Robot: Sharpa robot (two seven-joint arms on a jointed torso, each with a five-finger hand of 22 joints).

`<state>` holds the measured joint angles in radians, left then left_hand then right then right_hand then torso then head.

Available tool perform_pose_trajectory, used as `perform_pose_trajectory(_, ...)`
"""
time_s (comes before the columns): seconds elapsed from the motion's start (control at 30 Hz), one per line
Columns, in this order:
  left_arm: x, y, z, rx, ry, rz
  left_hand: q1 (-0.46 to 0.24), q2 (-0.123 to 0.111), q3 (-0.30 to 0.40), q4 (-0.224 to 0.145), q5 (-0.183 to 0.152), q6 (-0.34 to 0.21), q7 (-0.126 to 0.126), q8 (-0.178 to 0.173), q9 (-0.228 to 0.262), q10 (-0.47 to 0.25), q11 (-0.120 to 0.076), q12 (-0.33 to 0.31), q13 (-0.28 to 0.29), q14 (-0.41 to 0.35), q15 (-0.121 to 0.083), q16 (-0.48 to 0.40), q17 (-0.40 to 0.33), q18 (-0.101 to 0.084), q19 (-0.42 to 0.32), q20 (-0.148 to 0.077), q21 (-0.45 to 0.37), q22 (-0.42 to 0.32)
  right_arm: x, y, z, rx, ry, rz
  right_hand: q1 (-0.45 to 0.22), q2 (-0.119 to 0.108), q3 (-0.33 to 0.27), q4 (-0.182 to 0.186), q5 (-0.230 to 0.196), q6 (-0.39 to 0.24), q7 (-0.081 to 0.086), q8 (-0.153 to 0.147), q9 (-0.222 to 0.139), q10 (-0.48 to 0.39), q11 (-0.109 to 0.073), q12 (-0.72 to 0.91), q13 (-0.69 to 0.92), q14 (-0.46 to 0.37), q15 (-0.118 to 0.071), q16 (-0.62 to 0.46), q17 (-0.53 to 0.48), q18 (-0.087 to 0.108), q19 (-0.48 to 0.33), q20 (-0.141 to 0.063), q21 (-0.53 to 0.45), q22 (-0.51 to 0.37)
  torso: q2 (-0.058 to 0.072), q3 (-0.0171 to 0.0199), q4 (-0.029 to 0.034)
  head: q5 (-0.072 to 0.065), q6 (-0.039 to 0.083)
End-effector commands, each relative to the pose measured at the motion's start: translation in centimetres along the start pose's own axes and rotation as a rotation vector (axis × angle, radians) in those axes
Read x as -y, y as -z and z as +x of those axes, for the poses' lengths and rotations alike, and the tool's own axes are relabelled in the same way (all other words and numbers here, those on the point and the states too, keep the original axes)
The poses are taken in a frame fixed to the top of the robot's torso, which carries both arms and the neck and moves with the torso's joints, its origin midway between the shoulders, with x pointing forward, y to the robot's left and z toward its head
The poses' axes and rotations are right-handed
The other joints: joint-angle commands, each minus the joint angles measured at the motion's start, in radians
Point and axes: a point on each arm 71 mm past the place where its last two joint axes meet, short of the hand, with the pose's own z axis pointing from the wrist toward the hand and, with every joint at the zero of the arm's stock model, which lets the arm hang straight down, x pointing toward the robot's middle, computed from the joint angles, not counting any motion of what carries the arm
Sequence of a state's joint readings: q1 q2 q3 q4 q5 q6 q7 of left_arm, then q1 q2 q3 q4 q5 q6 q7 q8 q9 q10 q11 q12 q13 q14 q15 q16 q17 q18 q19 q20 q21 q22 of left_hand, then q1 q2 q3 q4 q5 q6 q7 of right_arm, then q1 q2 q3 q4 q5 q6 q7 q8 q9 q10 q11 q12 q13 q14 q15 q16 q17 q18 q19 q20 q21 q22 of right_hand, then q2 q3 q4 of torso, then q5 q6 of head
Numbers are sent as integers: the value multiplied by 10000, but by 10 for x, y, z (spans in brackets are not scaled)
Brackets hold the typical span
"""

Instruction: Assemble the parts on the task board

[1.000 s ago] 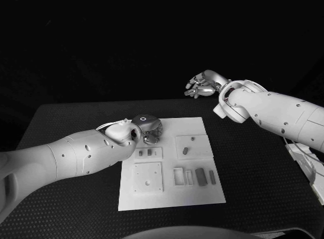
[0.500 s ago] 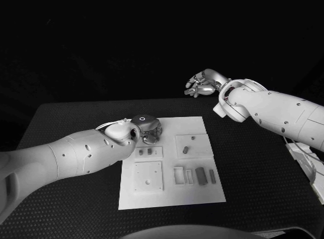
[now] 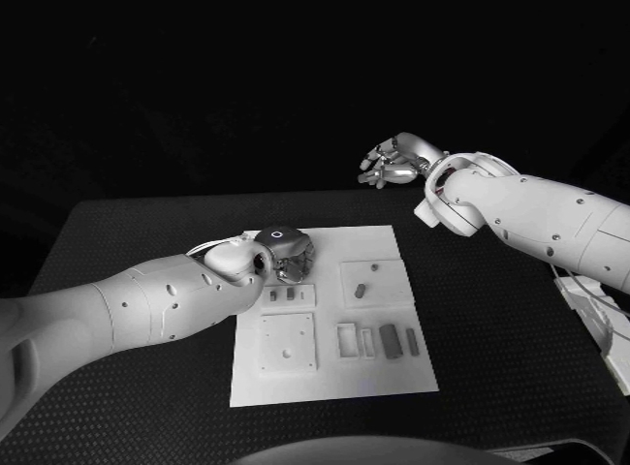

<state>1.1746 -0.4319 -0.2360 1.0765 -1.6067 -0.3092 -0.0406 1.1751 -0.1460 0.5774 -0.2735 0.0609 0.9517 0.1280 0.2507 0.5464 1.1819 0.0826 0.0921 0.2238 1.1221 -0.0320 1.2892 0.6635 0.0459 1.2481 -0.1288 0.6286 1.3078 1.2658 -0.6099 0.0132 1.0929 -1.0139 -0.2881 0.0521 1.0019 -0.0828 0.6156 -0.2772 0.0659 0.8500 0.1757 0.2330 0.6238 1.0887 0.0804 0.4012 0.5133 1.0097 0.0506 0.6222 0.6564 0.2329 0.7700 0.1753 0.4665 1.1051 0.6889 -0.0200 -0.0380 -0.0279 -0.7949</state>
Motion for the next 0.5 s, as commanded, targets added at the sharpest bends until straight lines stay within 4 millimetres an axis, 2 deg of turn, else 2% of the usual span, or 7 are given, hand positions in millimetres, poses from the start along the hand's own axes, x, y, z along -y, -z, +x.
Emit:
perform_pose_trajectory(0.03,3,0,4,-334,21,128,11,111,79,8,-10,136,4,86,-10,159,-20,15,34,114,7,79,-45,1132,114,-16,125,252,-2,0,1,-59,-33,-116,77,0,-60,24,19,0,61,-17,-17,68,2,-57,-16,35,45,-55,18,49,-68,34,-59,16,2,5,4,-10,-14)
perform_pose_trajectory(0.5,9,0,6,-386,211,221,-42,204,132,-12,-8,357,-29,202,3,587,-102,120,188,197,-71,232,-206,1144,135,-70,300,235,-3,-1,2,-85,-46,-143,85,7,-66,27,19,4,61,-18,-20,77,2,-62,-43,48,45,-96,54,56,-69,42,-70,23,0,0,6,-25,-47)
